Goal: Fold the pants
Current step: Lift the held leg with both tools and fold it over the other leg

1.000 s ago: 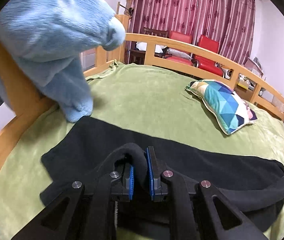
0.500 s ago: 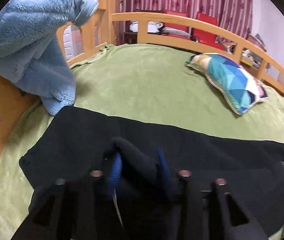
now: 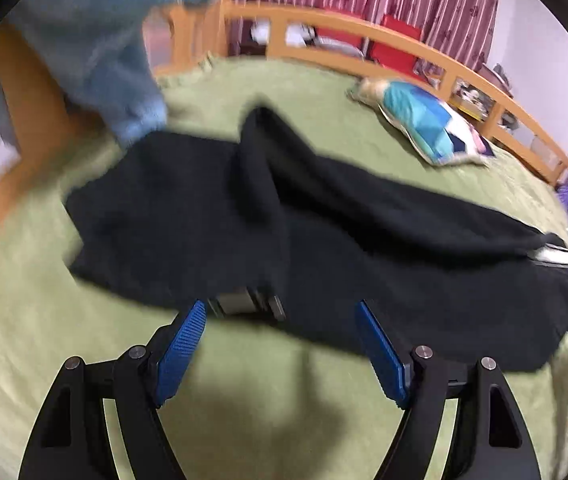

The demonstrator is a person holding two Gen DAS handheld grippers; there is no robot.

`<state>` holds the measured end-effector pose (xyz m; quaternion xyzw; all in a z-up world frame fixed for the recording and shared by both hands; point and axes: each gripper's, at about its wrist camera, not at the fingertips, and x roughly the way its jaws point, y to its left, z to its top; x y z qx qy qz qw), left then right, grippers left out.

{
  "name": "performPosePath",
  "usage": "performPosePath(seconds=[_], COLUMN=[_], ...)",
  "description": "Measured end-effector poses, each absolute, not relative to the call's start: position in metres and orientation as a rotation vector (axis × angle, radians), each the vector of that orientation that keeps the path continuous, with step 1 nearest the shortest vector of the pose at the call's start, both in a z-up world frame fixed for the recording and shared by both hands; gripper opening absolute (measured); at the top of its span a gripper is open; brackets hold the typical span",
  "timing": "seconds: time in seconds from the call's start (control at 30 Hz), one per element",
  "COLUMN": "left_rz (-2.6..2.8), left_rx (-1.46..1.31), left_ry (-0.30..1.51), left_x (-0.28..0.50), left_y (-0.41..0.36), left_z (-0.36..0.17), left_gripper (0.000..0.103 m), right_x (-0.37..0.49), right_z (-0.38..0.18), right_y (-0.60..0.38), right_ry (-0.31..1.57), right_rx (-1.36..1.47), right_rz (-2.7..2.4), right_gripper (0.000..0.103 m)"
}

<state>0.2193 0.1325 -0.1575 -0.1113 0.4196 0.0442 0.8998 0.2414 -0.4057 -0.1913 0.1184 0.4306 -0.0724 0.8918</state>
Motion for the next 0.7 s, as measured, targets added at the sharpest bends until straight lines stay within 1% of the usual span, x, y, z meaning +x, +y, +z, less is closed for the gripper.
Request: performPosePath(seconds=[0.1,0.2,0.37,0.43,0.5,0.53,0.57,0.6,0.63,0.67,0.7], left_rz=[0.089,0.097,0.135,0.158,0.175,0.188,0.201,0.223,0.236,0.239,0.213], left_rx=[-0.28,-0.355,-0.436,-0.458,-0.457,-0.454,-0.448,-0.436,-0.431,-0.432,-0.446], left_ry=[0.916,0.887,0.912,0.899,0.892,0.894,0.899,0.9,0.898,0.892,0.888], left_x=[0.223,0.23,0.26,0.27,0.28,0.284,0.287,0.289,0.288,0.288,0.287], left_y=[0.132,0.135,0.145,0.147,0.145,0.144,0.143,0.141,0.14,0.141,0.143], left_z=[-0.183,-0.193,-0.213,-0.217,-0.219,-0.219,-0.22,-0.219,-0.218,-0.216,-0.214], left_gripper=[0.076,0.075,0.075,0.075,0.075,0.074,0.068,0.062,0.043,0.035,0.022], right_x=[0.245,0.251,0.279,0.289,0.299,0.303,0.306,0.309,0.312,0.312,0.311], right_z=[-0.206,-0.214,-0.226,-0.229,-0.231,-0.231,-0.231,-0.231,-0.23,-0.228,-0.226], right_y=[-0.415,-0.423,-0.432,-0.436,-0.44,-0.441,-0.441,-0.44,-0.438,-0.436,-0.436], right_ry=[0.912,0.906,0.888,0.874,0.859,0.849,0.841,0.842,0.849,0.845,0.836], right_rx=[0.313,0.356,0.406,0.44,0.465,0.475,0.478,0.464,0.418,0.377,0.377], right_rz=[-0.136,-0.132,-0.151,-0.16,-0.174,-0.184,-0.19,-0.194,-0.198,-0.203,-0.194], right_gripper=[0.074,0.074,0.08,0.087,0.087,0.087,0.085,0.069,0.035,0.024,0.017])
